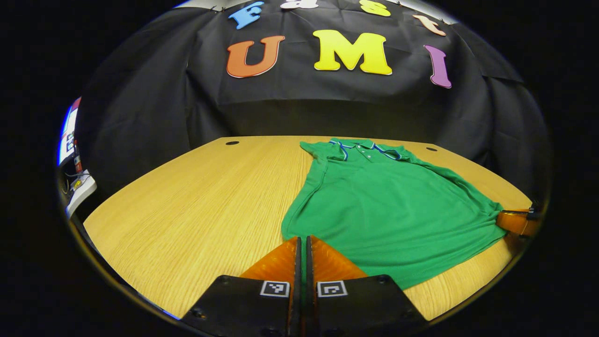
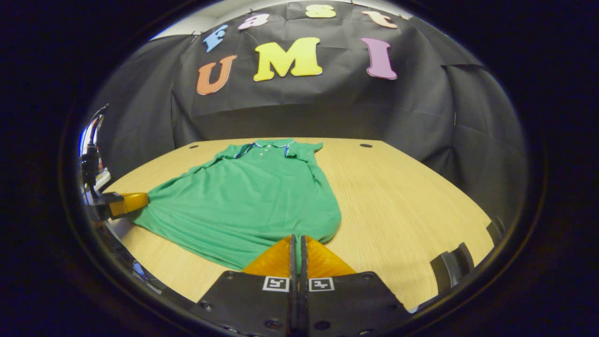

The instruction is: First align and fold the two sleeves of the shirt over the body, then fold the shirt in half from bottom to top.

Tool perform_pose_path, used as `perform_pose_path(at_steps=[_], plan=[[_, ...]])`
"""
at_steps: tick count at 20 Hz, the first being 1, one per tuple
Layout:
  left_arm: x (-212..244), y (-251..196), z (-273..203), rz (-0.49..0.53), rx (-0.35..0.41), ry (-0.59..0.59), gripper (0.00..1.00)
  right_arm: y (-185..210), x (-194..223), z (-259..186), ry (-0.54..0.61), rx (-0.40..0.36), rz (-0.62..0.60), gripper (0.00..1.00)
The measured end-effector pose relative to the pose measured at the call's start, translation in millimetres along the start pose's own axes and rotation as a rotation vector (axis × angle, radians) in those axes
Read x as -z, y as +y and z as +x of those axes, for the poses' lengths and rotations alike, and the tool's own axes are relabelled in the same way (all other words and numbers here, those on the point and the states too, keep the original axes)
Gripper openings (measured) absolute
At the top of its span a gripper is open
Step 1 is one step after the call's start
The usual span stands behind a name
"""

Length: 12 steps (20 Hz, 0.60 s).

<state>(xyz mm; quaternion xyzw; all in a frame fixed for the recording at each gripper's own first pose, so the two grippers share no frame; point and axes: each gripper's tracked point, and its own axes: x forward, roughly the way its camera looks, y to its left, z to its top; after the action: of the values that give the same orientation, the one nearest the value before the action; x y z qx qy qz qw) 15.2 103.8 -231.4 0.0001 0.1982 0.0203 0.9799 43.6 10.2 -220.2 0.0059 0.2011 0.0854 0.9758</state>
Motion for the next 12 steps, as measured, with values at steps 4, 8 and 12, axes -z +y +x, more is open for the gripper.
perform_pose_path(at_steps=[4,8,12], plan=[[-18.2,-2.8,-5.3,0.002,0.0,-0.031,0.09,1.8,-15.8,-12.2,-0.039,-0.009,-0.008,0.0],[-53.2,-9.5,-11.8,0.007,0.005,-0.098,0.08,3.0,-52.1,-22.8,-0.117,-0.001,-0.041,0.0],[-99.2,-18.5,-3.3,-0.011,0.024,-0.164,0.08,1.5,-89.5,-9.8,-0.161,0.022,-0.067,0.0]])
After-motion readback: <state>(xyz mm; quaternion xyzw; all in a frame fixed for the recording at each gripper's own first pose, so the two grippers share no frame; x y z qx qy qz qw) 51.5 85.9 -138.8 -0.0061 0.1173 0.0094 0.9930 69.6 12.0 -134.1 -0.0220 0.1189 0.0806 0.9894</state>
